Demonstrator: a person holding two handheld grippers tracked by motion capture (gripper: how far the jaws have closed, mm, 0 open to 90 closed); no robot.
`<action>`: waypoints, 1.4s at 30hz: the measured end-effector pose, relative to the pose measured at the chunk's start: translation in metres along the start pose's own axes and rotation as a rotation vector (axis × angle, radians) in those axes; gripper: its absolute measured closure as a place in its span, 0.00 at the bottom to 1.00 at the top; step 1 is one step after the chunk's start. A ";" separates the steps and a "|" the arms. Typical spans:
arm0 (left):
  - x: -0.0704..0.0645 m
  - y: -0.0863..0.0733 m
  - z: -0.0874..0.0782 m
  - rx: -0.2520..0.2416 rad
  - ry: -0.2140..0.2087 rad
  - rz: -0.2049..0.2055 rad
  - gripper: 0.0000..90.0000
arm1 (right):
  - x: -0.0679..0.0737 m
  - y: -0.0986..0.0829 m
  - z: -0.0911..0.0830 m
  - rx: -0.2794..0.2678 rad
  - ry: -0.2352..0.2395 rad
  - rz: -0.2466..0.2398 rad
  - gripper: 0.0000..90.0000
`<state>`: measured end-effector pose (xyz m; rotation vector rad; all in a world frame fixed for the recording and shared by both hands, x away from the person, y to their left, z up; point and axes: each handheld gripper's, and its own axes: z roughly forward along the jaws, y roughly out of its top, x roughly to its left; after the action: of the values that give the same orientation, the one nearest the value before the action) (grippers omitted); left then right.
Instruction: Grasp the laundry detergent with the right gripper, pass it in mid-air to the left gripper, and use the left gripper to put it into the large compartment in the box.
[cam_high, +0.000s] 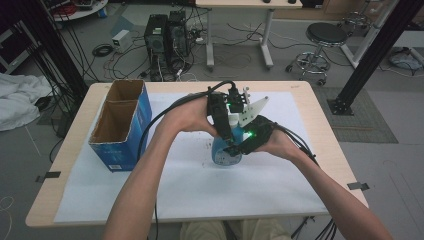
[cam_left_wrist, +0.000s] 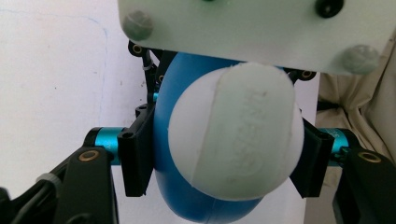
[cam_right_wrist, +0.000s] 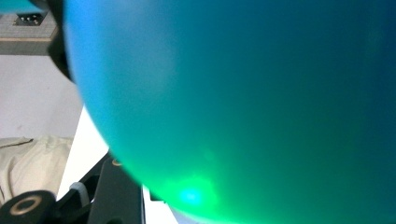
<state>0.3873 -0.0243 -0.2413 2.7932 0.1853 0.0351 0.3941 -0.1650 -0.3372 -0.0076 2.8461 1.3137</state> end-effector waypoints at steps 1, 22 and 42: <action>0.000 0.000 0.000 0.001 0.001 -0.001 0.40 | 0.000 0.000 0.000 -0.001 -0.001 -0.001 0.52; -0.004 0.000 0.000 0.009 0.025 0.024 0.42 | 0.001 0.000 0.001 -0.010 -0.004 -0.010 0.51; -0.005 -0.009 -0.002 0.024 0.017 0.002 0.42 | 0.001 0.000 0.001 -0.016 -0.010 0.008 0.39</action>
<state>0.3810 -0.0163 -0.2421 2.8175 0.1881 0.0574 0.3931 -0.1642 -0.3378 0.0101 2.8301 1.3340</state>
